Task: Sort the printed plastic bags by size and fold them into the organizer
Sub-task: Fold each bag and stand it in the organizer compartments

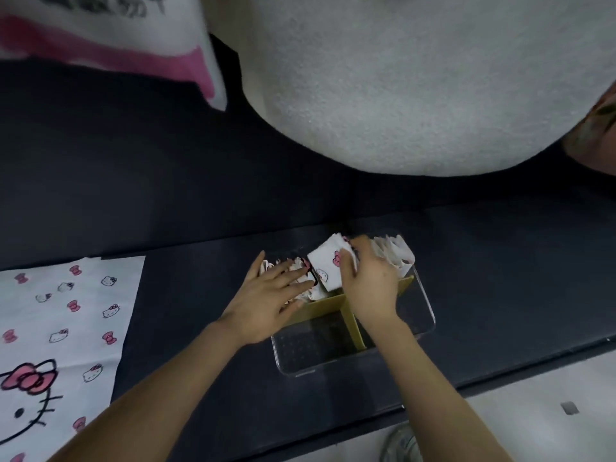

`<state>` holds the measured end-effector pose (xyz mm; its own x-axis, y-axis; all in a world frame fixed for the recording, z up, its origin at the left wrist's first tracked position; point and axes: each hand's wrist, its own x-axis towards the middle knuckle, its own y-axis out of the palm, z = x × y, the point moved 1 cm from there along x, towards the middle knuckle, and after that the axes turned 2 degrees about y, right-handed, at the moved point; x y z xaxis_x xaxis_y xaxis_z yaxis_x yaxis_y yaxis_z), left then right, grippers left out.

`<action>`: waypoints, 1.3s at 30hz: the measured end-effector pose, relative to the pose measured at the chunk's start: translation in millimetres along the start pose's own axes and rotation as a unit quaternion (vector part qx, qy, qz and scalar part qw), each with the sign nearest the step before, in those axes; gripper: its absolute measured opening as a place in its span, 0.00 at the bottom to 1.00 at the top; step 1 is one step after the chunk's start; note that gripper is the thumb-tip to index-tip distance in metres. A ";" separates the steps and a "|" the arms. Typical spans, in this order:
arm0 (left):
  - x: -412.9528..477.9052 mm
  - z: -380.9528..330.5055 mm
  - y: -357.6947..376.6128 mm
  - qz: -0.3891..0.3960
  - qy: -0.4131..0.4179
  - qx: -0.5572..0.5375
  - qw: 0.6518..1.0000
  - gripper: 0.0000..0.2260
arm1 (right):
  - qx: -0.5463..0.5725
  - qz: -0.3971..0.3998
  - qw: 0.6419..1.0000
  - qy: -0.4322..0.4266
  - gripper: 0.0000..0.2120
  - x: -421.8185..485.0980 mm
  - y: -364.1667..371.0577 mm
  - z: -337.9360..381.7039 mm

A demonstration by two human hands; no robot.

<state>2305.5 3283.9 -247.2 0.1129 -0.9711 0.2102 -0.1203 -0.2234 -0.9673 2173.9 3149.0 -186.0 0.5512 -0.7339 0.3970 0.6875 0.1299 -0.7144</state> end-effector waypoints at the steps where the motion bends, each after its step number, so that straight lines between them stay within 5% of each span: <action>1: -0.1 -0.1 0.7 -0.006 -0.002 0.000 1.000 0.26 | -0.041 0.015 0.999 -0.024 0.06 -1.2 4.2 -0.2; 9: 0.7 -3.6 6.0 -0.053 -0.020 -0.019 0.998 0.20 | -0.207 0.053 0.975 -0.056 0.13 6.5 23.1 23.4; 13: 0.2 -4.9 6.4 -0.066 -0.033 -0.039 0.996 0.19 | -0.156 0.118 0.980 0.038 0.13 8.2 25.8 12.8; 18: 0.3 -4.9 8.8 -0.081 -0.045 -0.059 0.994 0.19 | -0.095 0.152 0.984 0.018 0.15 -2.1 18.7 3.9; 26: -2.0 -4.4 9.0 -0.074 -0.048 -0.056 0.995 0.18 | -0.223 0.153 0.963 0.010 0.16 3.0 39.9 13.6; 32: -3.5 -5.8 5.9 -0.079 -0.052 -0.066 0.993 0.18 | -0.213 0.023 0.977 0.007 0.11 -2.2 36.8 12.4; 39: -40.8 -11.6 -15.5 -0.112 -0.075 -0.090 0.987 0.15 | -0.256 0.089 0.962 0.037 0.11 -6.1 47.9 17.1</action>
<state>2291.4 3326.0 -239.1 0.2997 -0.8757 0.3786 -0.2483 -0.4547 -0.8553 2211.5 3171.1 -212.8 0.5899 -0.7785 0.2144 0.2531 -0.0738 -0.9646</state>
